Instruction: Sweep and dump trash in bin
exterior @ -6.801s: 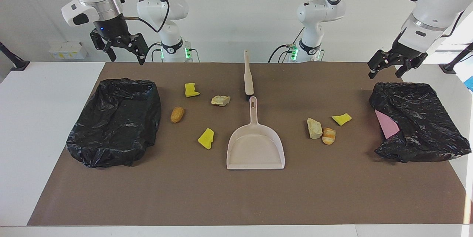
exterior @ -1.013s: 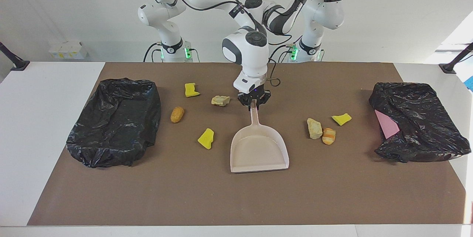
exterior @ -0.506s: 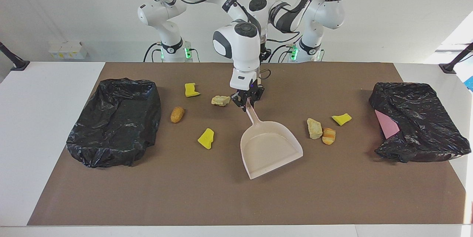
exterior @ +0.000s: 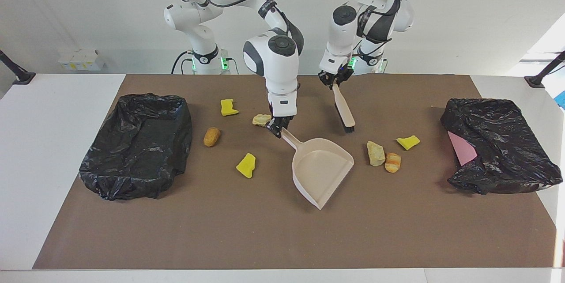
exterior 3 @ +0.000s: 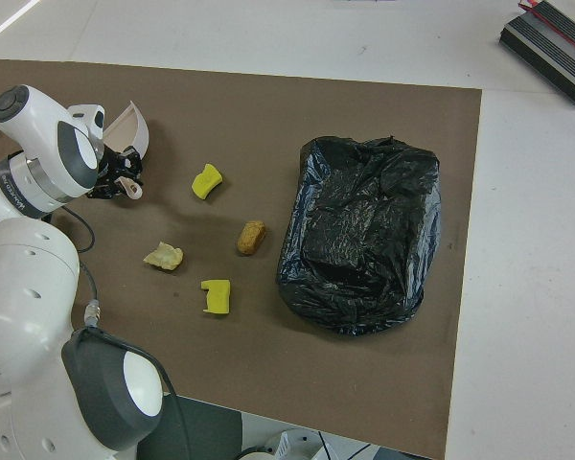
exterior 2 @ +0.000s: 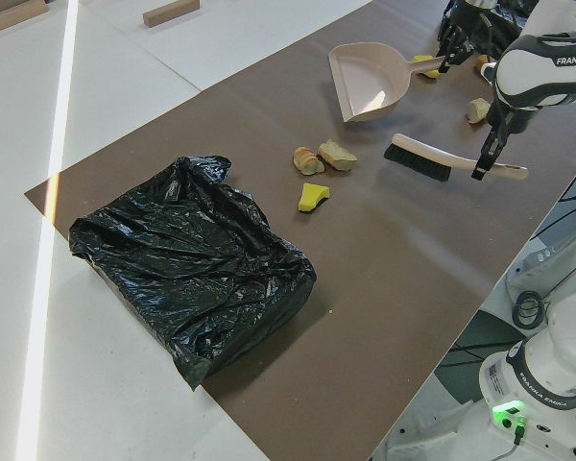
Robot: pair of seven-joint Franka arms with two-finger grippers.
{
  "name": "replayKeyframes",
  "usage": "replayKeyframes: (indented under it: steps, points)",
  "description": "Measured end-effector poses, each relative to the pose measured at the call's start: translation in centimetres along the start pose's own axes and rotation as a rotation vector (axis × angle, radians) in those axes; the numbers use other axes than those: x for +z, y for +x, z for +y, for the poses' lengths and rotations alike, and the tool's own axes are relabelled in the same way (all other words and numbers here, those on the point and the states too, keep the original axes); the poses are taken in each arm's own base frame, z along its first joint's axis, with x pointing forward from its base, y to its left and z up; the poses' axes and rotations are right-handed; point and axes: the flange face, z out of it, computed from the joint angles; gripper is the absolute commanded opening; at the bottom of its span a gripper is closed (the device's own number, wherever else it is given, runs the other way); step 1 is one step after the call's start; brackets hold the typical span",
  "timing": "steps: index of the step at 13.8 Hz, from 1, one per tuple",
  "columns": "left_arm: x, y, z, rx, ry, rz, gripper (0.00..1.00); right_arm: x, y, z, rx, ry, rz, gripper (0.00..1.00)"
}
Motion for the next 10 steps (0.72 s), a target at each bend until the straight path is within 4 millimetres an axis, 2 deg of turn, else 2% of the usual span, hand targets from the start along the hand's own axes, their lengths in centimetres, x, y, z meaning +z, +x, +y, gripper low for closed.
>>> replayKeyframes:
  steps: [2,6,10]
  points:
    - [-0.1,2.6,-2.4,-0.038,0.038,0.042,0.0,0.3,-0.7,0.9,-0.119,0.009,-0.023,0.0]
    - [-0.6,7.1,-7.4,-0.136,0.052,0.06,0.0,0.6,-1.3,1.5,-0.314,0.028,-0.052,0.0]
    - [-0.2,10.4,-13.1,-0.153,0.074,0.05,0.0,0.8,-1.3,1.1,-0.368,0.037,-0.061,0.0]
